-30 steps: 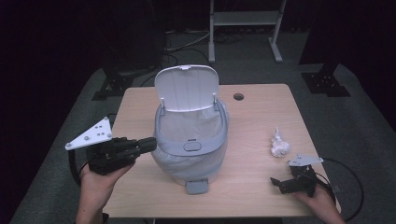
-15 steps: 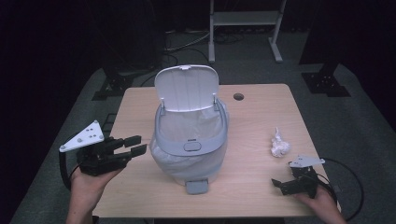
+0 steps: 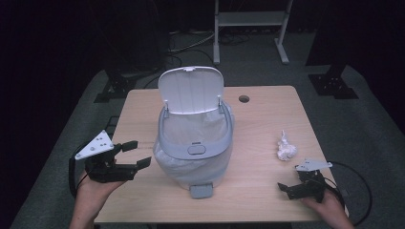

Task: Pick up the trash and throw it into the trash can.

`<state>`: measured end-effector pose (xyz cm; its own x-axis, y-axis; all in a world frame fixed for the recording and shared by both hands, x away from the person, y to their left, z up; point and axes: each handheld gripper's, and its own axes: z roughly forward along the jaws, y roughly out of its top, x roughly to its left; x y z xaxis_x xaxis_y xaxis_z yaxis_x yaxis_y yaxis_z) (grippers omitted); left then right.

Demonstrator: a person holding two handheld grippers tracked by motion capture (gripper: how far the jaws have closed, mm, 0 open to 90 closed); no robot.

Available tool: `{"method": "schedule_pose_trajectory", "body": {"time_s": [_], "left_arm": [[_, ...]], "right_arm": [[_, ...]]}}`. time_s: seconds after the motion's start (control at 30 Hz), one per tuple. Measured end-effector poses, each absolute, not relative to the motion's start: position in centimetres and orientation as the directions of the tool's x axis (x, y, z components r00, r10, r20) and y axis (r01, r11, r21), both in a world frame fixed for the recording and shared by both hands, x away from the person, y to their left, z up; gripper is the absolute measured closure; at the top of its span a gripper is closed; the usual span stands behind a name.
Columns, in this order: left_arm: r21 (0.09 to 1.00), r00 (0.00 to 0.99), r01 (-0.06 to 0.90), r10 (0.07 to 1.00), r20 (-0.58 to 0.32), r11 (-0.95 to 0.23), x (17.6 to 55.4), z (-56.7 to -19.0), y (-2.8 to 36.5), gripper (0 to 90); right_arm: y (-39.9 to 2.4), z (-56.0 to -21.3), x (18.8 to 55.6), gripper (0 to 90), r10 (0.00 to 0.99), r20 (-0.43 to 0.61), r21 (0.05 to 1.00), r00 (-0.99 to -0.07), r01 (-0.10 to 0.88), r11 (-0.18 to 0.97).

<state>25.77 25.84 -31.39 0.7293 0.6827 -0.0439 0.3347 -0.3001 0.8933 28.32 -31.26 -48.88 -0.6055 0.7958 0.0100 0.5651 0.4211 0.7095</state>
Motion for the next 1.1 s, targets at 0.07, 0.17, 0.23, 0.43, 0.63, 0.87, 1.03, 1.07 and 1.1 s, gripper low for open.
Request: {"method": "schedule_pose_trajectory", "body": {"time_s": [0.07,0.17,0.23,0.43,0.63,0.87,1.03,1.07,1.1], "left_arm": [[0.887,0.718,0.350,0.694,-0.049,-0.300,26.0,-32.0,25.9,18.3],[0.881,0.710,0.364,0.702,-0.051,-0.303,26.1,-32.7,25.9,14.6],[0.871,0.693,0.381,0.719,-0.048,-0.309,26.3,-33.6,26.0,11.8],[0.861,0.664,0.398,0.747,-0.032,-0.317,26.8,-35.6,25.9,5.1],[0.850,0.655,0.409,0.755,-0.022,-0.331,27.1,-37.4,25.7,1.9],[0.836,0.644,0.429,0.765,-0.017,-0.342,27.4,-39.9,25.5,1.7],[0.828,0.640,0.441,0.768,-0.021,-0.345,27.5,-41.1,25.4,1.6],[0.827,0.638,0.444,0.769,-0.022,-0.345,27.5,-41.4,25.4,1.6],[0.824,0.636,0.448,0.771,-0.022,-0.346,27.6,-41.6,25.4,1.7]], "right_arm": [[-31.3,-48.9,28.3,0.0,0.796,0.010,0.710,-0.606,0.565,0.421],[-31.3,-48.9,28.3,0.0,0.796,0.010,0.709,-0.606,0.565,0.421],[-31.3,-48.9,28.3,0.0,0.796,0.010,0.710,-0.605,0.565,0.421],[-31.3,-48.9,28.3,0.0,0.796,0.010,0.709,-0.605,0.565,0.421],[-31.3,-48.9,28.3,0.0,0.796,0.010,0.709,-0.605,0.565,0.421],[-31.3,-48.9,28.3,0.0,0.796,0.010,0.709,-0.605,0.566,0.421],[-31.3,-48.9,28.3,0.0,0.796,0.010,0.709,-0.605,0.566,0.421],[-31.3,-48.9,28.3,0.0,0.796,0.010,0.709,-0.605,0.566,0.421],[-31.3,-48.9,28.3,0.0,0.796,0.010,0.709,-0.605,0.565,0.421]]}}
